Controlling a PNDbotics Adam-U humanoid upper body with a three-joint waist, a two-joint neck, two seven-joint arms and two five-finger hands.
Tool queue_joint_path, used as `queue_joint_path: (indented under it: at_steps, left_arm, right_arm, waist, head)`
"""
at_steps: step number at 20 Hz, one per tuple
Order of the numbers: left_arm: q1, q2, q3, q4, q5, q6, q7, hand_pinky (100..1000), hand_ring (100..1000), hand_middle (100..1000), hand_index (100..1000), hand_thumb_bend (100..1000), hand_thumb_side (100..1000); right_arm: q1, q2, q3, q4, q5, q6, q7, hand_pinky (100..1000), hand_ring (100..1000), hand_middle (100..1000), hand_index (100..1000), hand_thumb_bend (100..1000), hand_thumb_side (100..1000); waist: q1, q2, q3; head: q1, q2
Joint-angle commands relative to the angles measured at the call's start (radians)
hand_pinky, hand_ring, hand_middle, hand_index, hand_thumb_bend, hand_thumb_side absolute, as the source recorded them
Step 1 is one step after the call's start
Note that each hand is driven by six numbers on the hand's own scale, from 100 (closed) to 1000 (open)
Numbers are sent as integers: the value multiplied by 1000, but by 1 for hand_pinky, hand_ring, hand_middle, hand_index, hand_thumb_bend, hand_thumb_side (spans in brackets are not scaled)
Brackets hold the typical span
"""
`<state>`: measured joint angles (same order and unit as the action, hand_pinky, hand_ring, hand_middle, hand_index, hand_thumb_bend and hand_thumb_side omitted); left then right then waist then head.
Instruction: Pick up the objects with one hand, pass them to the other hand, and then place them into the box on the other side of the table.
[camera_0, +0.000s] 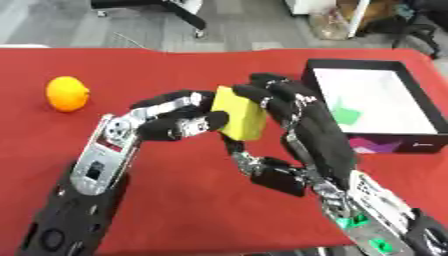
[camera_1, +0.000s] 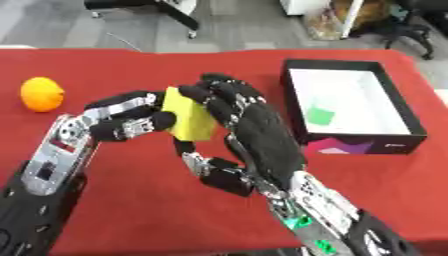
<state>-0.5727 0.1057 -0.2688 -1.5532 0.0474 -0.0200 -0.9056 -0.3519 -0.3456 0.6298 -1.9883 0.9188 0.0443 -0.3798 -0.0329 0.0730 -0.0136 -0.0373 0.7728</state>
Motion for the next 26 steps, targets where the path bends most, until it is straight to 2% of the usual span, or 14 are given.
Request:
queue_joint_path:
  at_steps: [1, 4, 7, 9, 12, 15, 18, 20, 22, 26]
  left_arm:
    - [-14, 15, 1, -32, 13, -3, -1, 646, 564, 464, 624, 100, 732]
    - [-14, 16, 0, -33, 9, -8, -1, 657, 579, 491, 662, 100, 801]
    - [-9, 18, 11, -26, 29, -11, -1, 681, 626, 574, 754, 100, 991]
    - [-4, 24, 33, -18, 62, -3, -1, 686, 653, 609, 781, 111, 1000]
    - [7, 46, 97, -6, 106, 19, -1, 700, 707, 687, 811, 178, 1000]
    - [28, 78, 197, 11, 113, 42, 4, 706, 724, 711, 819, 192, 1000]
    - [61, 115, 288, 5, 106, 53, 59, 698, 713, 704, 816, 149, 1000]
    - [88, 137, 335, -5, 100, 61, 116, 691, 699, 689, 808, 131, 993]
    - [119, 151, 375, -24, 106, 64, 169, 687, 690, 677, 797, 128, 979]
    - [198, 158, 449, -76, 124, 64, 243, 684, 679, 665, 792, 124, 964]
  right_arm:
    - [-8, -8, -16, -12, -14, 21, -30, 707, 767, 507, 687, 100, 190]
    - [-10, -9, -18, -12, -32, 32, -77, 691, 745, 470, 650, 100, 196]
    - [-12, -12, -22, -12, -46, 27, -123, 684, 732, 460, 637, 100, 198]
    - [-10, -19, -29, -12, -52, 19, -147, 684, 730, 461, 636, 100, 203]
    - [-4, -48, -57, -12, -77, 2, -191, 682, 724, 460, 633, 100, 204]
    - [20, -115, -111, -12, -133, -18, -257, 676, 725, 458, 633, 100, 200]
    - [68, -199, -183, -12, -218, -6, -328, 658, 740, 454, 644, 100, 192]
    - [108, -255, -222, -12, -295, 30, -376, 641, 752, 450, 653, 100, 187]
    - [152, -313, -256, -12, -393, 90, -422, 620, 774, 447, 670, 100, 175]
    - [205, -438, -320, -12, -636, 256, -506, 609, 815, 465, 718, 100, 154]
  waist:
    - [2, -8, -1]
    - [2, -9, -1]
    - [1, -10, -1]
    - [1, -11, -1]
    - [2, -12, 1]
    - [3, -12, 4]
    - [6, -9, 9]
    - [9, -6, 12]
    - [13, -4, 18]
    - [22, 0, 35]
  head:
    - [-4, -3]
    - [-5, -3]
    - [-7, -3]
    - [-10, -3]
    - [-27, -3]
    - [-54, -3]
    - [-82, -3]
    - [-102, -3]
    - [-123, -3]
    - [-163, -3]
